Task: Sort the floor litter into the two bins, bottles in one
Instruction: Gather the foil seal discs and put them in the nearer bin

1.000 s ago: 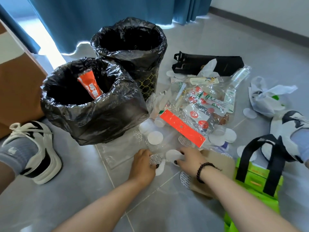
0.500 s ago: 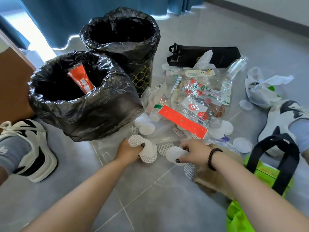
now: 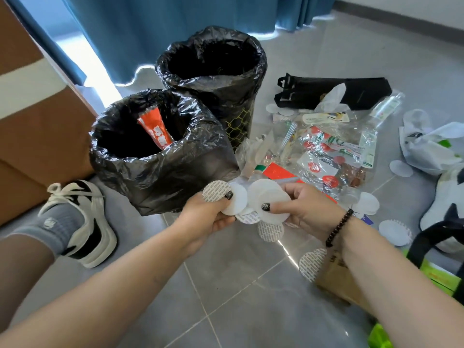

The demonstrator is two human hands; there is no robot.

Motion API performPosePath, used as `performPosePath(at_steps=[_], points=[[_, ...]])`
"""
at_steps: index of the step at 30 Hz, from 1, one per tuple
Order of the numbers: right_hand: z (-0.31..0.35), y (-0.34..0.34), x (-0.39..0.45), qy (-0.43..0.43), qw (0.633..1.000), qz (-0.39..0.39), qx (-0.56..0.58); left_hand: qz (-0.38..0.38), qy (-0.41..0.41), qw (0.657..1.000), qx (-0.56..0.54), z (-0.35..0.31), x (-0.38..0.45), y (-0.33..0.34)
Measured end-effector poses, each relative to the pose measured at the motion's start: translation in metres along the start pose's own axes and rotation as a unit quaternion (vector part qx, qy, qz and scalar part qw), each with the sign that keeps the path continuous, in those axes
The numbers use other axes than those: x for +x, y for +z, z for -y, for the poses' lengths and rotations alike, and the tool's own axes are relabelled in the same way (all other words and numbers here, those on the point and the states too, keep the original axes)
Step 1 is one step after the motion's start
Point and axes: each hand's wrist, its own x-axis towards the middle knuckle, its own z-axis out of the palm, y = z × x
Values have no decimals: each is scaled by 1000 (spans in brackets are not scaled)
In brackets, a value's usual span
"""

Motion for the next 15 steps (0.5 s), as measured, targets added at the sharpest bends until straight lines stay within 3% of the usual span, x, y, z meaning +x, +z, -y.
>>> performPosePath(at_steps=[7,11,15], points=[[46,-11,-11,-57,994,-62,75,38,49,997,52,-45,-46,6],[65,-14,-17,-78,991,-57,98,65,118,976,174,-92,-71,-12],[69,-8,-21,-89,990,-46,96,27,171,965,198,-157,-73,-37]])
